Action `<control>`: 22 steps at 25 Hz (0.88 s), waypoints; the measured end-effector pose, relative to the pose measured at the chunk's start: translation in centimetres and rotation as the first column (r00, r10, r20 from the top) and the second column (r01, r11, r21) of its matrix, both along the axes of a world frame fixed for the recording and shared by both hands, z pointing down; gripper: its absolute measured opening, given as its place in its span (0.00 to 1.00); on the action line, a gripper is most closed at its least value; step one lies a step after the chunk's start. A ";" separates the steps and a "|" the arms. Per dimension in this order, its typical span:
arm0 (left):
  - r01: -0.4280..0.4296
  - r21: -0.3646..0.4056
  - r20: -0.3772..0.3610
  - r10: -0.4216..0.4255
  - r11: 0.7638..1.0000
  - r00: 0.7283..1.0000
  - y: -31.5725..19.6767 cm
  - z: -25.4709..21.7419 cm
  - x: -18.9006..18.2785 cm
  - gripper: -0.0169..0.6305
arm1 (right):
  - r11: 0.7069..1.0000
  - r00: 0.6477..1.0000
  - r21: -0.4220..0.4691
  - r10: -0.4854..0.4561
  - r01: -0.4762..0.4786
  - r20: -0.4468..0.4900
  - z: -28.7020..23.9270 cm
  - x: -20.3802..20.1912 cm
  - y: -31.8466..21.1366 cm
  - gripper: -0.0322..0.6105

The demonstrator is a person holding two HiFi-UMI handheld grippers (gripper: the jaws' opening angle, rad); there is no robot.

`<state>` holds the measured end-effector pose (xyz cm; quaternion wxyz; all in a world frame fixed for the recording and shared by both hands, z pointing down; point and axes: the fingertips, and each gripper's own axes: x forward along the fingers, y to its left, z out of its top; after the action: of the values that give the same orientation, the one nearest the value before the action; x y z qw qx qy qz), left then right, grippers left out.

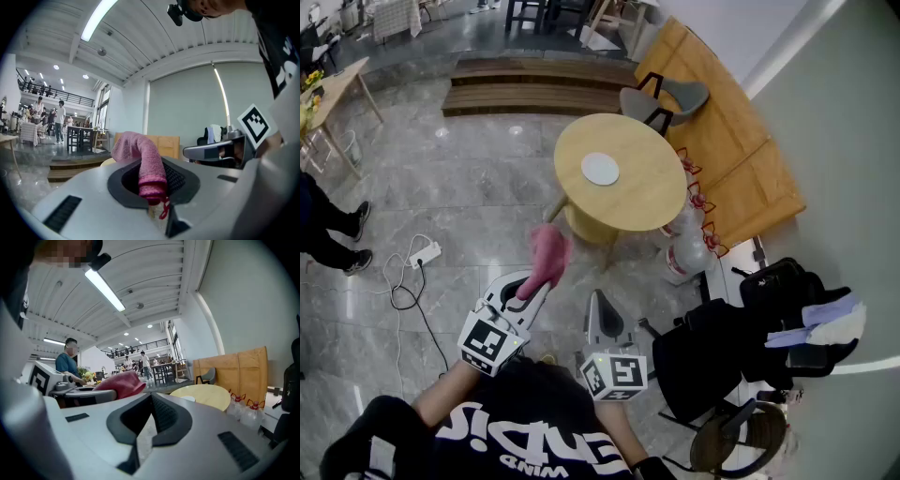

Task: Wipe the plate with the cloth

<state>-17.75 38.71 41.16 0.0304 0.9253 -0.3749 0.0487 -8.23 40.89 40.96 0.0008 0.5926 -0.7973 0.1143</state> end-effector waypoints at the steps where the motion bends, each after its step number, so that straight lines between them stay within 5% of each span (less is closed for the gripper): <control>1: 0.000 -0.001 0.000 0.000 1.000 1.000 0.0 -0.1 0.1 0.11 | 1.000 1.000 -0.001 0.000 0.000 0.001 0.0 0.1 0.0 0.08; 22: 0.023 0.002 0.003 -0.023 1.000 1.000 0.5 -0.6 3.8 0.11 | 0.999 0.998 -0.014 -0.051 0.052 0.024 0.3 3.7 0.9 0.08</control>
<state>-13.99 39.19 40.56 0.0297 0.9208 -0.3858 0.0494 -4.55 41.79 41.25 -0.0011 0.5705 -0.8114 0.1271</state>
